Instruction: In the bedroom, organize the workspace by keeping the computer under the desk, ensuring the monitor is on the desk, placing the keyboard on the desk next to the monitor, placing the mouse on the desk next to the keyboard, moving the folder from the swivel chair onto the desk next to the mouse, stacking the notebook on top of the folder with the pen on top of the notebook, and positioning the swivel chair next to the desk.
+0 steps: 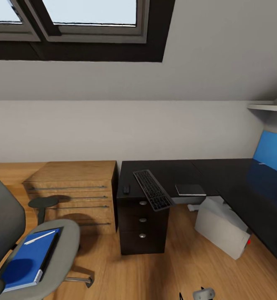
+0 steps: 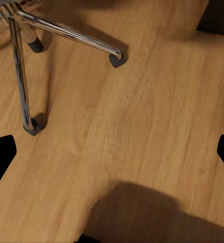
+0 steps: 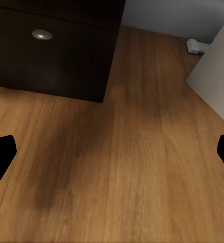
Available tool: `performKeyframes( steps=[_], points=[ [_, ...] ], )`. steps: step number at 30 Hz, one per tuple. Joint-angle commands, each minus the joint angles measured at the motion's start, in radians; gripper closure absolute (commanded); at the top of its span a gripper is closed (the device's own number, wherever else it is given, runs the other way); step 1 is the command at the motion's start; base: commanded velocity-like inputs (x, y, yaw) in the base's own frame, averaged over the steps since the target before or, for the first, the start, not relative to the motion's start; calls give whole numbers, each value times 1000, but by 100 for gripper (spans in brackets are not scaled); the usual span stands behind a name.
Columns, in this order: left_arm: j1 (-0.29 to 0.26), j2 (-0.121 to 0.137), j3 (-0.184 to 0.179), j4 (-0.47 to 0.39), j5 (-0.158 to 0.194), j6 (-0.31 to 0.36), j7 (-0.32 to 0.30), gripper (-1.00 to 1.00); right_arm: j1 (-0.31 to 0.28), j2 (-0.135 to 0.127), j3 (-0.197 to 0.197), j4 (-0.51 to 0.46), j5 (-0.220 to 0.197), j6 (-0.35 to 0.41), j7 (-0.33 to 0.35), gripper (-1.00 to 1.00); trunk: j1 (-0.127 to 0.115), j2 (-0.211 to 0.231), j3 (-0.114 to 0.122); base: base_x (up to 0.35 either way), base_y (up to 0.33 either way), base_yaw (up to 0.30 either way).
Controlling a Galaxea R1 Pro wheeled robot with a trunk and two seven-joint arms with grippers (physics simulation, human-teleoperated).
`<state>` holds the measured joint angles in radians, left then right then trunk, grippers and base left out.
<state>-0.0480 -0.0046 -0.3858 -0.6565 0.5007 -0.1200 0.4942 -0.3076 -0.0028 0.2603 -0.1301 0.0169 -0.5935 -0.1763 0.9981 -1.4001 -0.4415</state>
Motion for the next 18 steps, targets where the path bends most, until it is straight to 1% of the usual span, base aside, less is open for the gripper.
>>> performKeyframes(
  steps=[1, 5, 6, 7, 8, 10, 11, 12, 13, 14, 15, 16, 17, 18],
  points=[
    [-1, 1, -7, 0, 10, -7, 6, -100, -1, 0, 8, 0, 2, -2, -9, -100, 4, -8, -4, 7, 2, 0],
    [-1, 1, -7, -7, 10, -11, 5, -100, -1, -3, 5, -4, 3, -5, -9, -100, 19, -36, -17, 3, 1, 0],
    [-1, 0, -11, -41, 10, -8, 1, -100, -1, -4, -5, -10, 2, -16, -12, -100, 23, -43, -20, 0, 0, 0],
    [-1, 0, -13, -118, 10, 2, 3, -100, -2, -5, -23, -44, 2, -16, -16, -100, 27, -50, -23, 0, 0, 0],
    [-1, 0, -14, -174, 10, 19, 5, -100, -2, -5, -38, -78, 1, -15, -17, -100, 31, -57, -26, 0, 0, 0],
    [-1, 0, -15, -230, 10, 51, 6, -100, -2, -5, -58, -117, -3, -12, -17, -100, 38, -71, -33, 0, 0, 0],
    [-1, 0, -15, -258, 10, 75, 7, -100, -2, -6, -71, -138, -7, -10, -17, -100, 42, -78, -36, 0, 0, 0],
    [-1, 0, -15, -311, 10, 136, 8, -100, -3, -6, -98, -180, -20, -2, -15, -100, 46, -85, -39, 0, 0, 0],
    [-1, -1, -15, -337, 10, 172, 9, -100, -3, -6, -113, -200, -31, 6, -14, -100, 50, -92, -42, 0, 0, 0],
    [-1, -5, -14, -393, 10, 246, 11, -100, -4, -5, -143, -240, -58, 28, -11, -100, 54, -99, -45, 0, 0, 0],
    [-1, -12, -12, -456, 10, 325, 14, -100, -7, -5, -170, -284, -101, 66, -2, -100, 58, -106, -48, 0, 0, 0],
    [-1, -16, -11, -486, 10, 361, 15, -100, -8, -5, -182, -305, -126, 89, 4, -100, 61, -113, -51, 0, 0, 0],
    [-1, -24, -10, -544, 10, 426, 17, -100, -17, -6, -200, -350, -195, 154, 24, -100, 65, -120, -54, 0, 0, 0],
    [-1, -29, -9, -570, 10, 453, 17, -100, -25, -7, -207, -372, -233, 191, 36, -100, 69, -127, -58, 0, 0, 0]
  ],
)
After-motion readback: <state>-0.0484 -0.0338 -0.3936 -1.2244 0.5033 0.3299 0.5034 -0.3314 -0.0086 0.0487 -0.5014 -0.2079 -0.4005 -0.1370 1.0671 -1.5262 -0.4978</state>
